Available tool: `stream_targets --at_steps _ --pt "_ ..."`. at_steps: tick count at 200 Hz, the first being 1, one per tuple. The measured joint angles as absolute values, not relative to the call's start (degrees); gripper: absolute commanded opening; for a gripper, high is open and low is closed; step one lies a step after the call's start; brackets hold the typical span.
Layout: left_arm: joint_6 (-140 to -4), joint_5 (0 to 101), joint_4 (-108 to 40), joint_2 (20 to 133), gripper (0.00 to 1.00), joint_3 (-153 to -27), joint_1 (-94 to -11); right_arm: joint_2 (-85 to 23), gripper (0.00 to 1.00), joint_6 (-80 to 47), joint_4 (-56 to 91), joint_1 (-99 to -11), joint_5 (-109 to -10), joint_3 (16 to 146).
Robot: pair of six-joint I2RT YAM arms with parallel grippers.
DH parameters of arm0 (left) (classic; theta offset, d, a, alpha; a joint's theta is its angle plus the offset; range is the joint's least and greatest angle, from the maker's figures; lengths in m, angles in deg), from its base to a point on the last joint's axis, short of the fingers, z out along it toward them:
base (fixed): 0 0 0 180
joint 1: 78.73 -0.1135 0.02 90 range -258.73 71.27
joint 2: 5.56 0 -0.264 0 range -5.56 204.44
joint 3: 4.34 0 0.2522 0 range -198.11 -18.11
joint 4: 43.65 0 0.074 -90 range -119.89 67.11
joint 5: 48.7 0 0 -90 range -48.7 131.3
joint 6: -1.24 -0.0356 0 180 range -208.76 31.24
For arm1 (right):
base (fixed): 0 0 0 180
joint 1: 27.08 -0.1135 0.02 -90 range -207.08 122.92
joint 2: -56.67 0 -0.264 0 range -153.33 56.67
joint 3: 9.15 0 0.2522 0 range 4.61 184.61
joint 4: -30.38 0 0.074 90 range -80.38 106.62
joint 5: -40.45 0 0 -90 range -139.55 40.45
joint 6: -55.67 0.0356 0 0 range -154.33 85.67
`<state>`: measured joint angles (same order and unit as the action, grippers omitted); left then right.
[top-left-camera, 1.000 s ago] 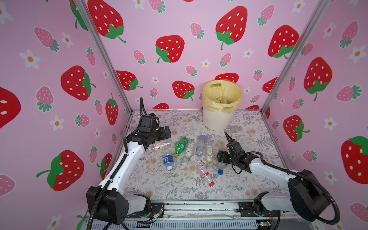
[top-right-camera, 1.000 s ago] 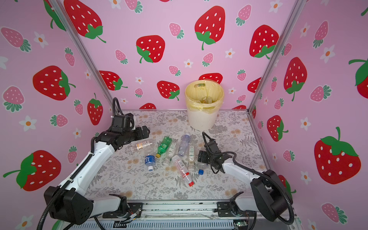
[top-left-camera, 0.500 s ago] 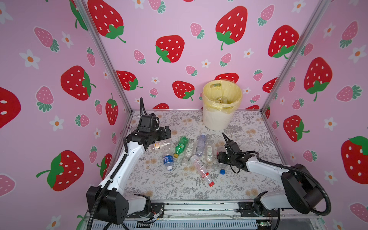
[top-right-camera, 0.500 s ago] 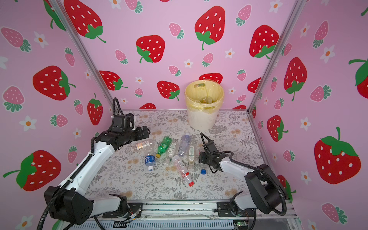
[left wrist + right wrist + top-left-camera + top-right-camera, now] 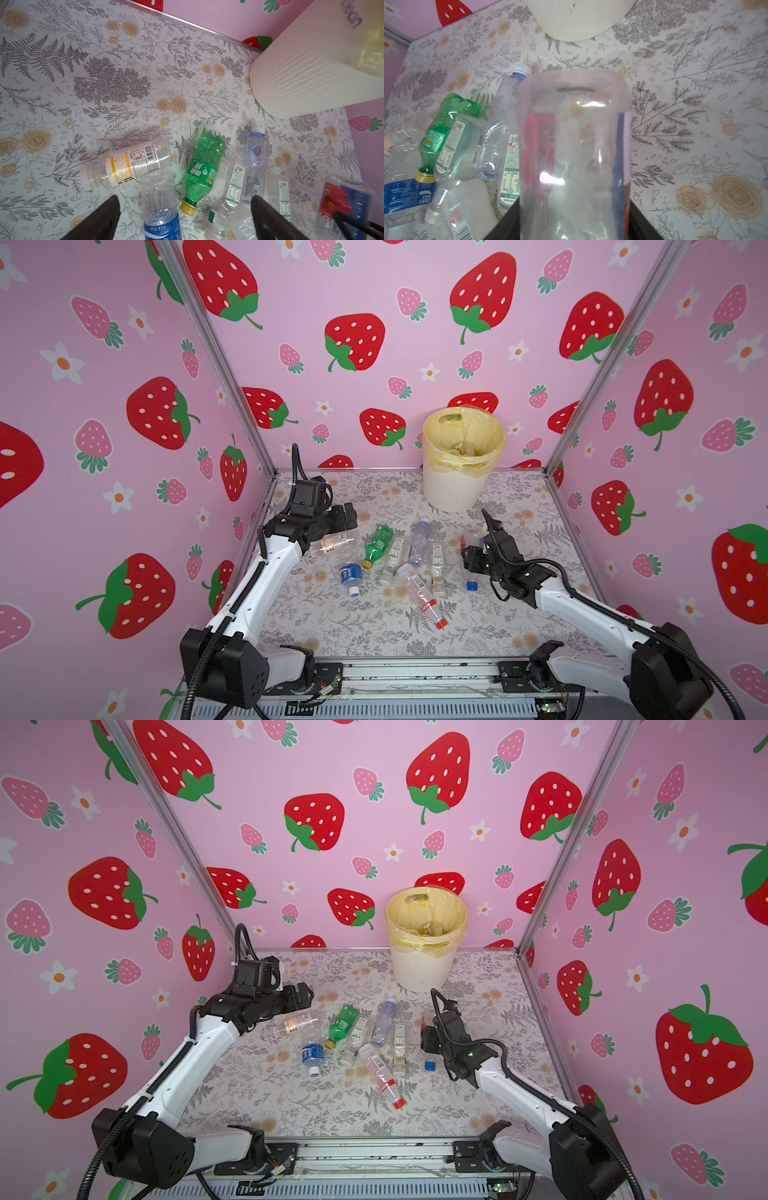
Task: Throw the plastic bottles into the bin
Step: 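Close the right gripper on the pink-labelled bottle and lift it, then carry the pink-labelled bottle with the right gripper up over the bin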
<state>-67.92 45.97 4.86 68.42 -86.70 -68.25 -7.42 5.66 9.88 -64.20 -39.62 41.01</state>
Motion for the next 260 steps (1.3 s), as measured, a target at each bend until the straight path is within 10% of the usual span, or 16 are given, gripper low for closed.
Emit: stream_targets --at_steps 78,260 --pt "-67.89 45.86 4.86 68.42 0.99 -86.7 -68.25 3.29 0.59 -2.67 10.97 -64.22 -31.75 47.59" --pt "-67.68 46.1 4.86 68.48 0.99 -86.7 -68.91 -17.06 0.59 -10.54 10.1 -58.96 -30.75 77.34"
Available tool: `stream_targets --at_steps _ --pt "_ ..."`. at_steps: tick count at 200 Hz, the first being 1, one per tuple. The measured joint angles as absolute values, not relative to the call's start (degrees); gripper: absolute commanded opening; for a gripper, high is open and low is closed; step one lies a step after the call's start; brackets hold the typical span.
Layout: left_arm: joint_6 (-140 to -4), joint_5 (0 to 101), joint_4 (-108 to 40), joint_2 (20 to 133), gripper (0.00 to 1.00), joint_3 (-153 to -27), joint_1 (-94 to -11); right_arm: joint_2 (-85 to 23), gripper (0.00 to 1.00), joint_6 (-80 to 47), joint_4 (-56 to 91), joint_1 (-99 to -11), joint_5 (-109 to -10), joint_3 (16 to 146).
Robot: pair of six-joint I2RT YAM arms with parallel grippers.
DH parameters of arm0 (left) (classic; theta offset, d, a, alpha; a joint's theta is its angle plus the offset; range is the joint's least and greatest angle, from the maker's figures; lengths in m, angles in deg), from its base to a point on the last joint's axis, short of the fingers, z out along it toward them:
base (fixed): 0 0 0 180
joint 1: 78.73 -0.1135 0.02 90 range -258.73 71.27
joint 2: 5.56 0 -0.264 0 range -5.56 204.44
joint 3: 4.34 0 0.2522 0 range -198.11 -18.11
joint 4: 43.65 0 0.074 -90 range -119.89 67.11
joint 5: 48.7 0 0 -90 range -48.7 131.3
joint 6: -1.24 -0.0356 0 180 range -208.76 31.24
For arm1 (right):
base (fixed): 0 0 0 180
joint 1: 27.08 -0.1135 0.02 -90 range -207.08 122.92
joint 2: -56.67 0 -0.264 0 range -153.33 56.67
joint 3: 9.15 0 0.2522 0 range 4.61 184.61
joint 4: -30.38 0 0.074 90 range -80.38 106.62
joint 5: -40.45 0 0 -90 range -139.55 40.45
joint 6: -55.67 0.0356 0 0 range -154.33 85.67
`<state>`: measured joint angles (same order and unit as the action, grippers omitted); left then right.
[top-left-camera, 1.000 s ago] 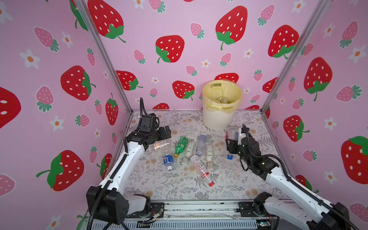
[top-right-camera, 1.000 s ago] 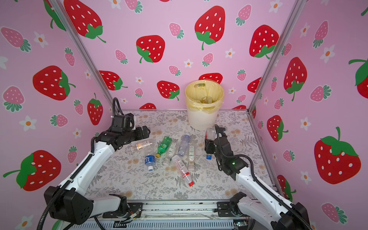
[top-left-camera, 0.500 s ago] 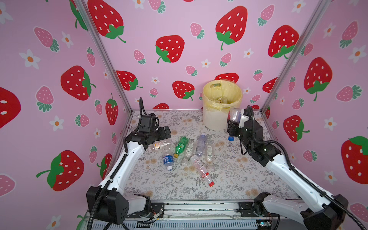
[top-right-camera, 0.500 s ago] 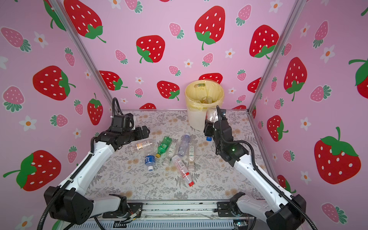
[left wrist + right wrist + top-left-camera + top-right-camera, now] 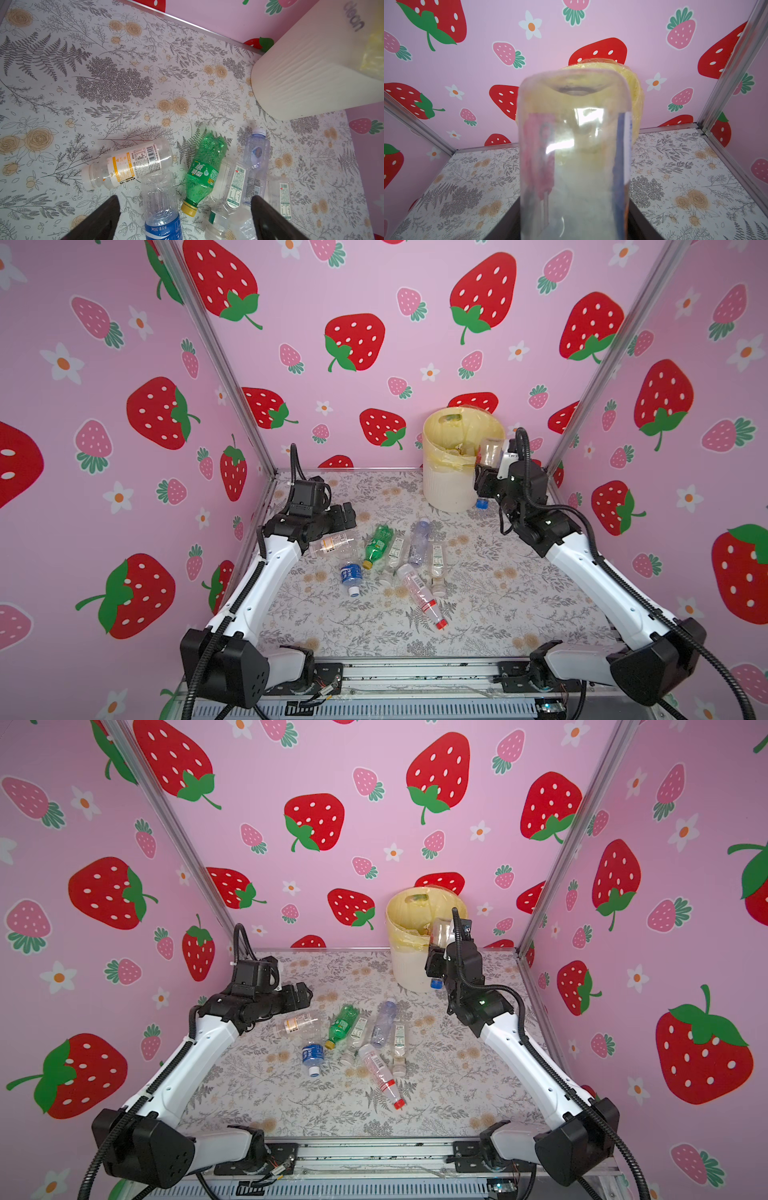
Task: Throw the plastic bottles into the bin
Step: 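Carry the pink-labelled bottle with the right gripper up over the bin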
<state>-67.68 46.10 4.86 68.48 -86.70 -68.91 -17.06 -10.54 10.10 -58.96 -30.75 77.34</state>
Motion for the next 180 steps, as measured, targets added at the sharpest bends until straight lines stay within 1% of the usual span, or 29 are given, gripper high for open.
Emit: stream_targets --at_steps 67,125,150,180 --pt "-67.17 46.51 3.37 66.21 1.0 -85.92 -71.84 -10.52 0.59 -8.7 12.52 -58.87 -33.63 66.3" --pt "-66.39 48.0 3.35 66.27 1.0 -85.92 -72.23 -7.57 0.59 -7.32 14.05 -58.87 -34.16 63.76" --pt "-66.28 48.09 3.35 66.3 1.0 -85.92 -72.49 -11.18 0.59 -7.63 13.25 -58.21 -34.57 68.7" --pt "-66.21 49.31 3.37 66.6 1.0 -85.92 -72.82 -22.9 0.6 -9.14 12.94 -55.02 -36.6 85.66"
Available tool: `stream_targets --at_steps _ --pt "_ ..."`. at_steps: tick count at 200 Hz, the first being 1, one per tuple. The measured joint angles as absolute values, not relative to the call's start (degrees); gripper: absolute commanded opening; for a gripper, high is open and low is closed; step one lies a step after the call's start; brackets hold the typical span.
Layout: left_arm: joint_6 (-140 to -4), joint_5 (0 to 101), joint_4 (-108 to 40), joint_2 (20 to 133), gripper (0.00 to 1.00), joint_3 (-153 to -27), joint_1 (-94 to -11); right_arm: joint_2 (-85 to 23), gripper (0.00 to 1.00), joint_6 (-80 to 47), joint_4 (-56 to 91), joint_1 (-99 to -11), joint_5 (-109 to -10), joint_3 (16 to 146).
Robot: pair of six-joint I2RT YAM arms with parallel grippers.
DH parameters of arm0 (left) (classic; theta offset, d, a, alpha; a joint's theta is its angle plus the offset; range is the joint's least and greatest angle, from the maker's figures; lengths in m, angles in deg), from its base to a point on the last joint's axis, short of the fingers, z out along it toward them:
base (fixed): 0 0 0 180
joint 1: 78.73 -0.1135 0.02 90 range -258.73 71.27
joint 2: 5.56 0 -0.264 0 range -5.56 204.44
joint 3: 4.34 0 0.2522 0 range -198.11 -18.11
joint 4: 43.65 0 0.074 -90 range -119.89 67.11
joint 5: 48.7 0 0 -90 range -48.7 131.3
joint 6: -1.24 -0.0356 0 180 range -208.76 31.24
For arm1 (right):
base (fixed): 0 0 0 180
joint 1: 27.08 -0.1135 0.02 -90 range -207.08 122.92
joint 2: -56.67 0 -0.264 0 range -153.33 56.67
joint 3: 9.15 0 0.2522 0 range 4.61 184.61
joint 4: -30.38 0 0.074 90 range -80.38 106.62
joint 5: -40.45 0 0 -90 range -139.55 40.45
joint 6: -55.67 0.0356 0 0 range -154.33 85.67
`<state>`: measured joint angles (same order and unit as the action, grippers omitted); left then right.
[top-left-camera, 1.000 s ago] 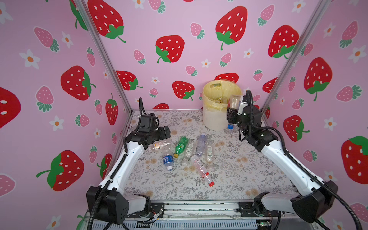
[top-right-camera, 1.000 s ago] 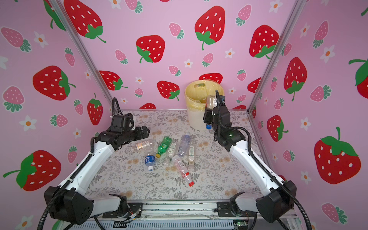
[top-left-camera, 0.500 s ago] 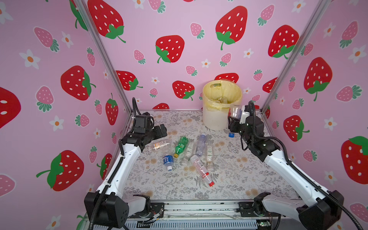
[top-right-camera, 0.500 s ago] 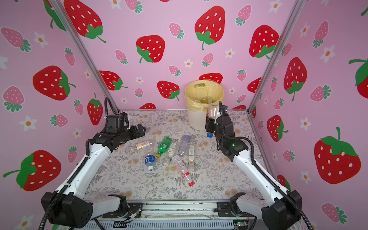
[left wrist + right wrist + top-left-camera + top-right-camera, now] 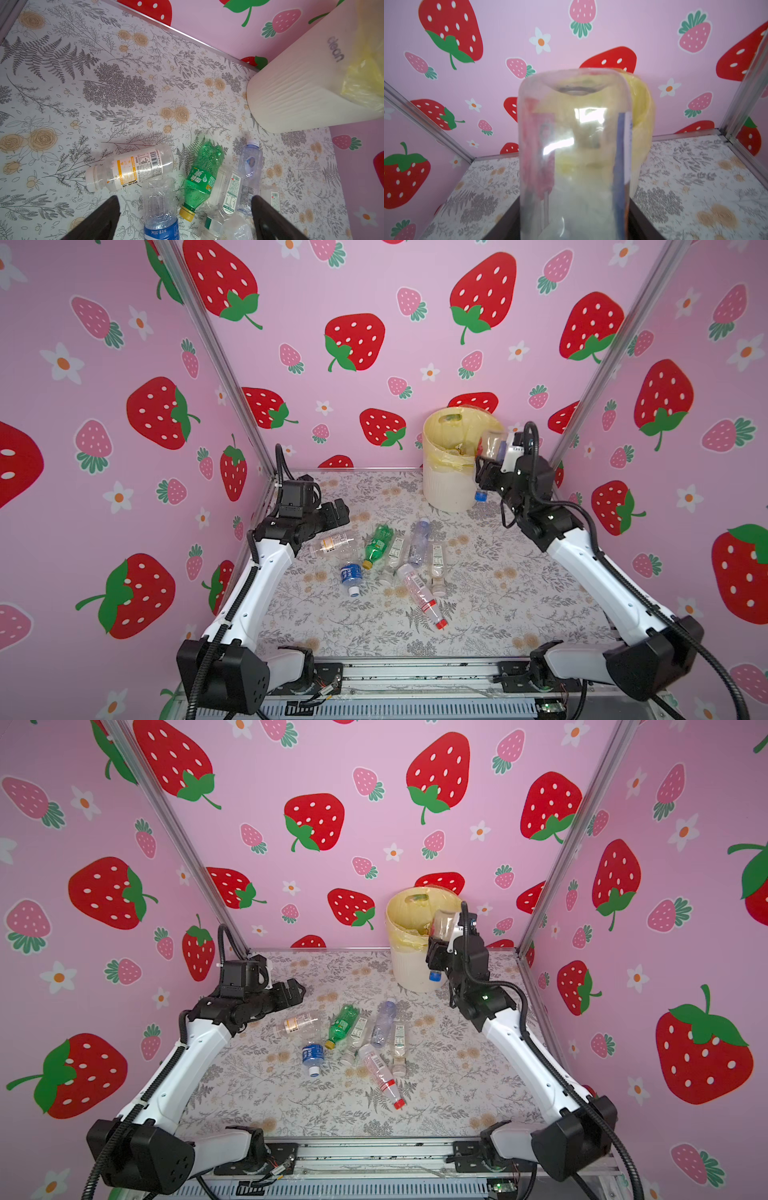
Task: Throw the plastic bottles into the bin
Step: 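Carry the pink-labelled bottle with the right gripper up over the bin, then open the right gripper above the bin to drop the bottle, then draw the right gripper back from the bin toward the bottle pile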
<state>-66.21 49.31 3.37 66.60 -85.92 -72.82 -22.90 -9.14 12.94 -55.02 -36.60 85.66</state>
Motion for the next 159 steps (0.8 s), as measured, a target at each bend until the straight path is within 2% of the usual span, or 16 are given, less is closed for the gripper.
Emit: stream_targets --at_steps 8,33,51,68,86,126,159 --pt "-66.21 49.33 3.41 66.73 1.0 -85.92 -72.91 -26.74 0.64 -9.44 12.96 -53.97 -37.26 91.15" --pt "-66.23 49.35 3.41 66.89 1.0 -85.92 -73.43 -42.15 1.0 -10.67 9.66 -50.37 -39.73 114.75" --pt "-66.25 49.16 3.44 66.86 1.0 -85.92 -73.8 -55.94 0.99 -10.21 3.24 -48.64 -41.39 136.83" --pt "-66.39 48.72 3.5 66.8 1.0 -85.92 -74.17 -62.3 0.99 -10.14 -1.64 -47.74 -42.83 145.51" --pt "-66.43 48.26 3.59 66.47 0.99 -85.92 -74.66 -61.28 0.99 -10.01 -4.09 -47.57 -43.99 140.83" --pt "-66.25 48.52 3.37 65.53 0.99 -85.92 -75.49 -45.52 0.99 -9.05 0.66 -47.94 -45.26 111.32" --pt "-65.82 50.38 3.37 65.68 0.99 -85.92 -76.27 -34.65 0.99 -8.9 5.62 -48.0 -45.63 100.88"
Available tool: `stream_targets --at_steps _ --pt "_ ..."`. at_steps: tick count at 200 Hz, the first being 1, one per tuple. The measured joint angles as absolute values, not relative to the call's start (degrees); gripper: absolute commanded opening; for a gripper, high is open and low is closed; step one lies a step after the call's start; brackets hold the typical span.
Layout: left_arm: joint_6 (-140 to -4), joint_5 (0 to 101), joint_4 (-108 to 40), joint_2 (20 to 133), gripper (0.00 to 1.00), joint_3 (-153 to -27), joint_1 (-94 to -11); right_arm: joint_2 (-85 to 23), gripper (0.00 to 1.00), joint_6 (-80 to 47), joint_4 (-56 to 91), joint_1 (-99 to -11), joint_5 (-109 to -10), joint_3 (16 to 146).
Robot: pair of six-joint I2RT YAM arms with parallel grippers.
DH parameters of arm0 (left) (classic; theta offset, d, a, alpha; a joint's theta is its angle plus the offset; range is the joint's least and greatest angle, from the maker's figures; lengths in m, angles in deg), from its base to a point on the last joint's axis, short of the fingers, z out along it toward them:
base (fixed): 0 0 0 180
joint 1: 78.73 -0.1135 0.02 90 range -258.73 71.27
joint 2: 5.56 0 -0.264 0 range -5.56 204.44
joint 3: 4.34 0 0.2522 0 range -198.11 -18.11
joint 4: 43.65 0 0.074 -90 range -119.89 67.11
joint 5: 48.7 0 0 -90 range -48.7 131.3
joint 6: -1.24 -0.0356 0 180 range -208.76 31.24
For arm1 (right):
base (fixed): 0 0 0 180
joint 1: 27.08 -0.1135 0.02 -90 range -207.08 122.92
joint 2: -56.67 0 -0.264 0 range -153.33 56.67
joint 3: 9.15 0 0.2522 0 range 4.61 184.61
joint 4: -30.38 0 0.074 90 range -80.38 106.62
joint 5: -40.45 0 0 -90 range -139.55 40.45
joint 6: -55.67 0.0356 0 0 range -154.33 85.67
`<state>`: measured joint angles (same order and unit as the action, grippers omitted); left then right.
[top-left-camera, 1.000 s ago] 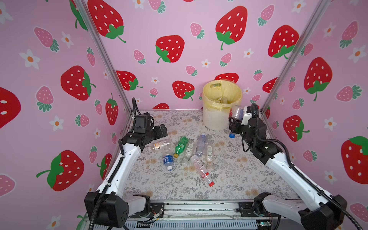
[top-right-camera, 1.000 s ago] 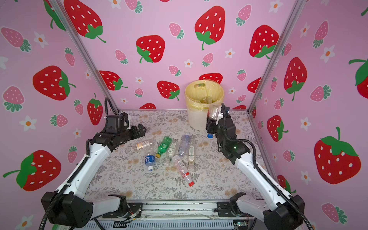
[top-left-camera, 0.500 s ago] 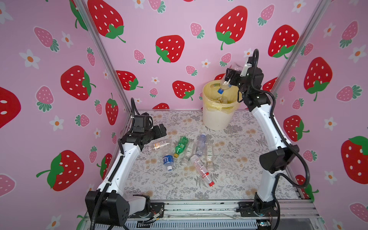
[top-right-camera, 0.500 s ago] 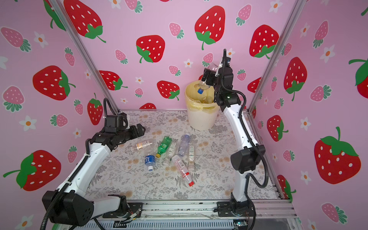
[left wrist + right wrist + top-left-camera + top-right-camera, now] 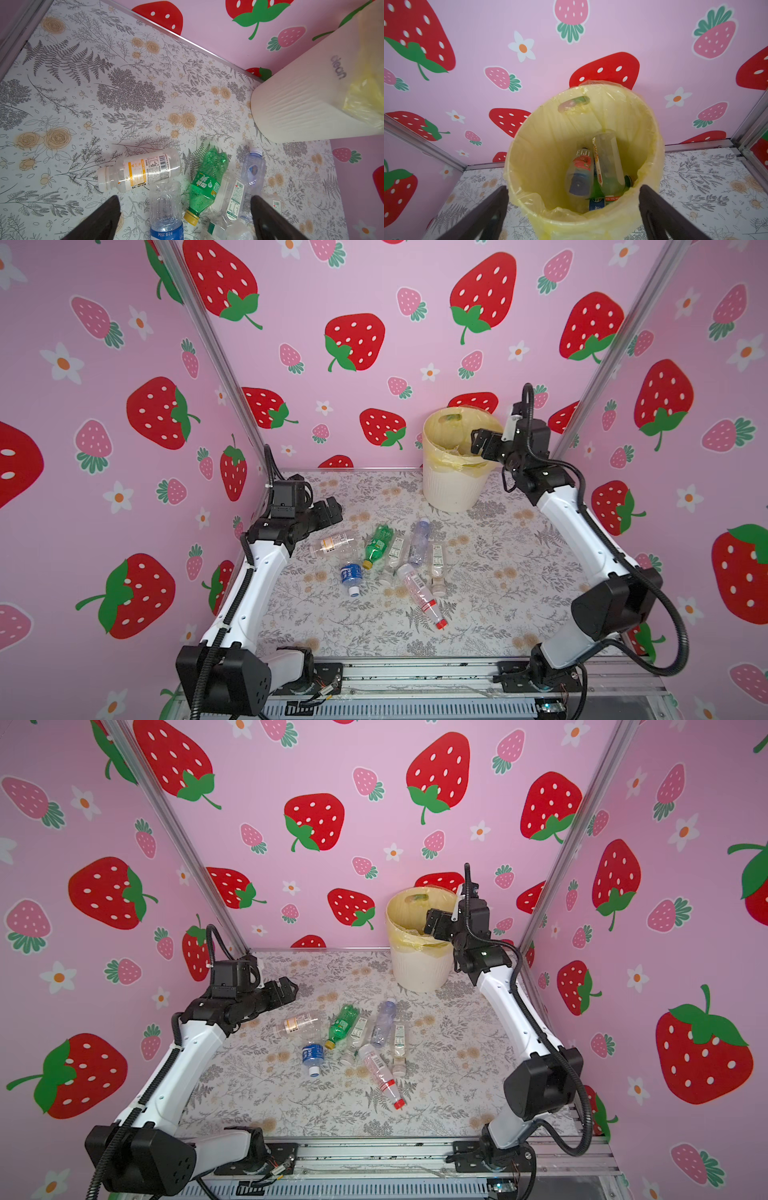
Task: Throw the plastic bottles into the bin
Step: 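Draw the right gripper back from the bin toward the bottle pile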
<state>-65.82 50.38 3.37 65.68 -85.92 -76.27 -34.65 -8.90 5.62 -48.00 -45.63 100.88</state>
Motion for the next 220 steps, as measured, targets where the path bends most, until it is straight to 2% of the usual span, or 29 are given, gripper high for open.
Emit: stream_targets --at_steps 49,120,220 --pt "-64.94 52.22 3.35 65.97 0.99 -85.92 -77.41 -24.93 0.99 -8.92 11.19 -48.0 -47.84 90.84" --pt "-64.9 52.89 3.41 67.35 0.99 -85.92 -77.74 -23.05 0.99 -9.1 13.16 -48.0 -52.21 81.9" --pt "-64.13 52.78 3.39 68.61 0.99 -85.92 -77.76 -14.66 0.99 -8.9 12.59 -48.03 -55.75 65.9"
